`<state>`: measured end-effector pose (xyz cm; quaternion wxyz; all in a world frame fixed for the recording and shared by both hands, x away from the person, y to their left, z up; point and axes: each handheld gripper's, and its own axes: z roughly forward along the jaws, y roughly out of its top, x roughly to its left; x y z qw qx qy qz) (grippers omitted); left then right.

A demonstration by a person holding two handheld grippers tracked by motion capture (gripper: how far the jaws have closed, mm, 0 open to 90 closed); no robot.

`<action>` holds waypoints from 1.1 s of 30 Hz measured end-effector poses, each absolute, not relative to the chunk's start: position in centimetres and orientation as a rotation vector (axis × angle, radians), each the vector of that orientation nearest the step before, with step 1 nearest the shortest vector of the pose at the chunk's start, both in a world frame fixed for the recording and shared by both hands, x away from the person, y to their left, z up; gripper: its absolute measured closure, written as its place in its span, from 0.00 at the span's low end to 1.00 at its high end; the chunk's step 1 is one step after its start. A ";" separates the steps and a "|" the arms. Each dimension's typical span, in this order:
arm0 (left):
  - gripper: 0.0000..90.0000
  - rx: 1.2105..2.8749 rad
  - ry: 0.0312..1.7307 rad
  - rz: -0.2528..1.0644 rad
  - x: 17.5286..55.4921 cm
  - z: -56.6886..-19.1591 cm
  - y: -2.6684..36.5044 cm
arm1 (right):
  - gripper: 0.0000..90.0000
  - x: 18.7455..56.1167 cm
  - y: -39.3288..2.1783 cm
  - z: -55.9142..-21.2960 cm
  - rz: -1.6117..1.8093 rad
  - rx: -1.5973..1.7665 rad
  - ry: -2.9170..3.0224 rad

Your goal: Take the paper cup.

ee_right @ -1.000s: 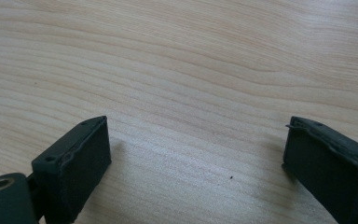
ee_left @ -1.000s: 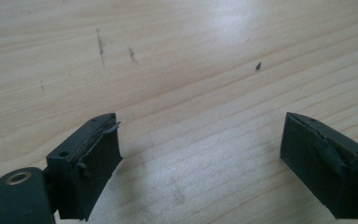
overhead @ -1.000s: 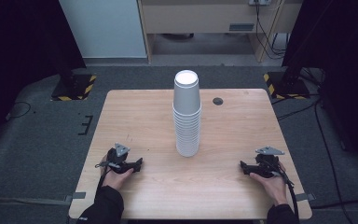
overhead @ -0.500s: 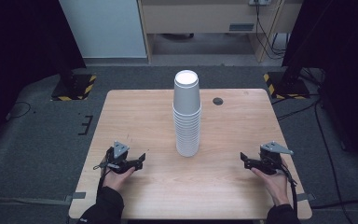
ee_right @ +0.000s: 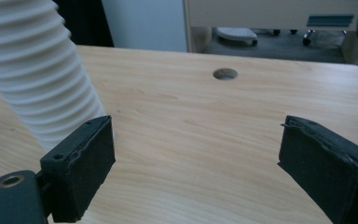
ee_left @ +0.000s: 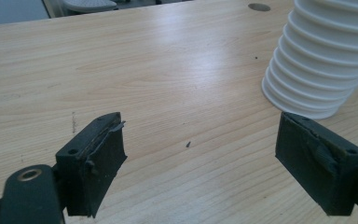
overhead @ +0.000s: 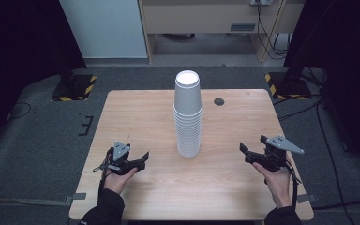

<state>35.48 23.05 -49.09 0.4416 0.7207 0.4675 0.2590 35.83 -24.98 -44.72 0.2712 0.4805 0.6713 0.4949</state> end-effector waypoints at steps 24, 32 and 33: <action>0.17 1.693 1.077 0.644 34.9 -45.5 22.3 | 0.10 36.1 -20.8 -36.7 1.537 1.086 1.750; 0.17 1.687 1.025 0.614 35.2 -44.1 21.3 | 0.10 36.6 -19.3 -35.2 1.569 1.056 1.759; 0.17 1.683 1.015 0.611 35.2 -43.9 21.1 | 0.10 36.7 -19.1 -35.0 1.576 1.056 1.755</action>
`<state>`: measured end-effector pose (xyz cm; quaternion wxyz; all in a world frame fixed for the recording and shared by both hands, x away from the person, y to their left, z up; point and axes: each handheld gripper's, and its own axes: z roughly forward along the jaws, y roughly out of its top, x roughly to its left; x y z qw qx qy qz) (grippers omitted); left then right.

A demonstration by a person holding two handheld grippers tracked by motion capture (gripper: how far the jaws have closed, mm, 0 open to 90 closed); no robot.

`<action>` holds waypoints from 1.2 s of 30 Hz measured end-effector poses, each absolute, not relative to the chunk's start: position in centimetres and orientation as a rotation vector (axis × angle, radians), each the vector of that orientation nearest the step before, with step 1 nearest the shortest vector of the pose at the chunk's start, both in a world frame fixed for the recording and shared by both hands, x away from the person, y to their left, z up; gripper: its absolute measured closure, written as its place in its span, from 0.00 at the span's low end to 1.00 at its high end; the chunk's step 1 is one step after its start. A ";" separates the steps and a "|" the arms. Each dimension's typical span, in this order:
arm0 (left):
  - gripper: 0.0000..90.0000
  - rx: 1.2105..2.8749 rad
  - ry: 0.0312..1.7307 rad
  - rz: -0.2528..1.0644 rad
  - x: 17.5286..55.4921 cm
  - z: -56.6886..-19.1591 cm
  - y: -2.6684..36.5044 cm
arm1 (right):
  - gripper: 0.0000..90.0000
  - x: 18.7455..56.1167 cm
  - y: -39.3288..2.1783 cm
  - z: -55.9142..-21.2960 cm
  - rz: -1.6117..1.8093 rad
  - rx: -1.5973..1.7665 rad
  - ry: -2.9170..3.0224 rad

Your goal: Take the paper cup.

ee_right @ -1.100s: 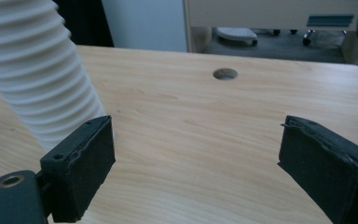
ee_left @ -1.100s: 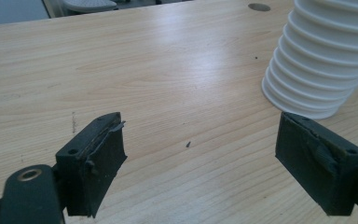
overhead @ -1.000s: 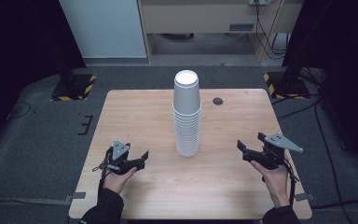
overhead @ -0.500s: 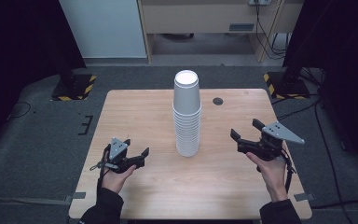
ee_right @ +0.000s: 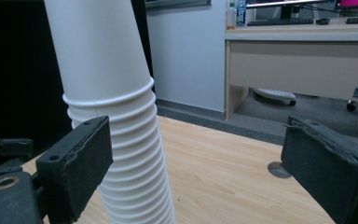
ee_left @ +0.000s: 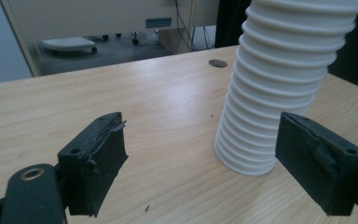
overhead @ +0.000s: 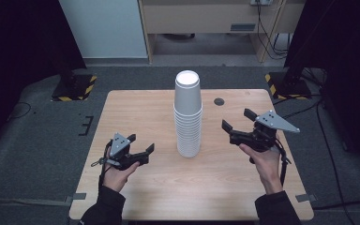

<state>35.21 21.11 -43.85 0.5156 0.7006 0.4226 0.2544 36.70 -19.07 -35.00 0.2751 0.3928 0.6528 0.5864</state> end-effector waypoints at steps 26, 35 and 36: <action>0.14 1.654 0.839 0.584 38.2 -39.1 14.3 | 0.11 38.8 -14.5 -32.0 1.653 0.998 1.781; 0.13 1.659 0.803 0.580 39.0 -38.4 13.0 | 0.10 39.4 -12.8 -31.5 1.669 0.977 1.804; 0.13 1.660 0.797 0.578 39.0 -38.4 12.9 | 0.10 39.4 -12.6 -31.5 1.672 0.973 1.808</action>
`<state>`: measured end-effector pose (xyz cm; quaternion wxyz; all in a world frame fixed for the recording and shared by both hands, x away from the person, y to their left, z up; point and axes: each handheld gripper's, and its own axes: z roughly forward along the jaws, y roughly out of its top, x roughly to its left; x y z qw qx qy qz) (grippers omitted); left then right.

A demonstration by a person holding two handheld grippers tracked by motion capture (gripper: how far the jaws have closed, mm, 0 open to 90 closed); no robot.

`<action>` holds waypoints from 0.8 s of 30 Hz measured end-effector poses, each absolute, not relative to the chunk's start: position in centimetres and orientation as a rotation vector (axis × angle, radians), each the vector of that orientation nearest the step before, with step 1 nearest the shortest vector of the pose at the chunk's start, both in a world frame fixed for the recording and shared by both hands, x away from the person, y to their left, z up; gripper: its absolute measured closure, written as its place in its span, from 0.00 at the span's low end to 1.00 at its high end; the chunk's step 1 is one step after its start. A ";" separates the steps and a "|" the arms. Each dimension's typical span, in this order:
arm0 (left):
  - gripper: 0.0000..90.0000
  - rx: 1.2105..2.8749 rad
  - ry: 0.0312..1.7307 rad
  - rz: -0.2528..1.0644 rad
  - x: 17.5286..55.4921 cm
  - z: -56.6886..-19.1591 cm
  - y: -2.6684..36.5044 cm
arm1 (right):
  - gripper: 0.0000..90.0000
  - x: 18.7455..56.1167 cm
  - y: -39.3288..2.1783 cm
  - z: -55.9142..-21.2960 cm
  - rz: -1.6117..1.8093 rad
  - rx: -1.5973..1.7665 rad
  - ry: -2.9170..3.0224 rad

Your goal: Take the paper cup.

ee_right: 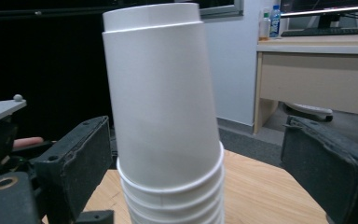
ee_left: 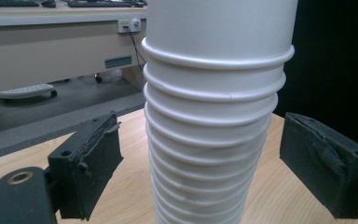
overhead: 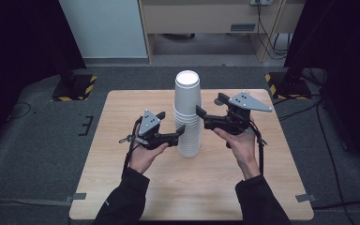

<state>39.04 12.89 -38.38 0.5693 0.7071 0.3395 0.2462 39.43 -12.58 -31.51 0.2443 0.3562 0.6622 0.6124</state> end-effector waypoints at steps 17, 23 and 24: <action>0.11 1.653 0.767 0.561 40.5 -37.7 11.3 | 0.09 41.2 -9.1 -31.8 1.633 0.932 1.904; 0.09 1.652 0.765 0.560 40.9 -37.9 10.6 | 0.09 41.7 -8.8 -31.9 1.625 0.946 1.911; 0.10 1.655 0.767 0.559 41.0 -37.9 10.6 | 0.09 41.8 -8.7 -31.9 1.620 0.946 1.918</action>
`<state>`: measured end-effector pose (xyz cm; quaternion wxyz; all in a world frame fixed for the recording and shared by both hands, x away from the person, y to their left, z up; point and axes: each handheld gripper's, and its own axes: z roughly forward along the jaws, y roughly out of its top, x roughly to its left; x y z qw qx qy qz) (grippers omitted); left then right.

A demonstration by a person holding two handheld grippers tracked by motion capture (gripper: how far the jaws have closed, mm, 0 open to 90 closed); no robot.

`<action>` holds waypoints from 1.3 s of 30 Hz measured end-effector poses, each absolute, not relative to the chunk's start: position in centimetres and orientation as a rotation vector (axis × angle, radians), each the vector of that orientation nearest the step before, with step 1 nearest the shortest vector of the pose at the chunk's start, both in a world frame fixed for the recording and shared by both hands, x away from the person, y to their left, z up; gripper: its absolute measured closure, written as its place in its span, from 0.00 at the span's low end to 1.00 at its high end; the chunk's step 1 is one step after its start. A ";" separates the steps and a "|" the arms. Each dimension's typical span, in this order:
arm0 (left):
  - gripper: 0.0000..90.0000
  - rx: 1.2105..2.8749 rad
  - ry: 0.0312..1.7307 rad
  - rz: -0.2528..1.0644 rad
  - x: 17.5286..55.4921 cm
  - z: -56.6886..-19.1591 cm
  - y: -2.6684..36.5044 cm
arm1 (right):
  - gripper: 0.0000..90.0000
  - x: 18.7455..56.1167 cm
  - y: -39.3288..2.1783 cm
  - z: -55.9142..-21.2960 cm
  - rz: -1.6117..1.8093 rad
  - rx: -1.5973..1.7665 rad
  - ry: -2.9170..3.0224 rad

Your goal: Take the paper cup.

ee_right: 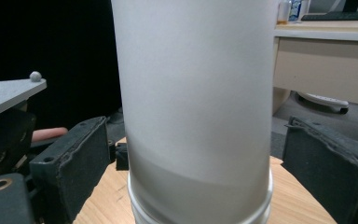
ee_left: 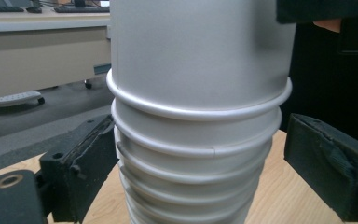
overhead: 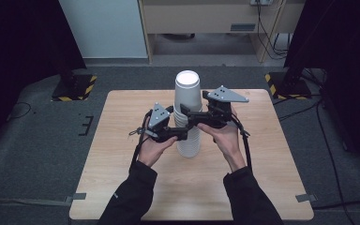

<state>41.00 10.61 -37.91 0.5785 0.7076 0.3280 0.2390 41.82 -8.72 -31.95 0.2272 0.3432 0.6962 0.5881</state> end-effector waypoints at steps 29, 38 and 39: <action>0.08 1.634 0.729 0.556 41.7 -37.8 10.7 | 0.16 43.4 -7.3 -31.8 1.659 0.923 1.853; 0.09 1.628 0.726 0.557 41.6 -37.9 10.8 | 0.16 43.5 -7.5 -30.6 1.729 0.913 1.812; 0.09 1.627 0.724 0.558 41.6 -37.9 10.8 | 0.16 43.5 -7.5 -30.4 1.742 0.912 1.803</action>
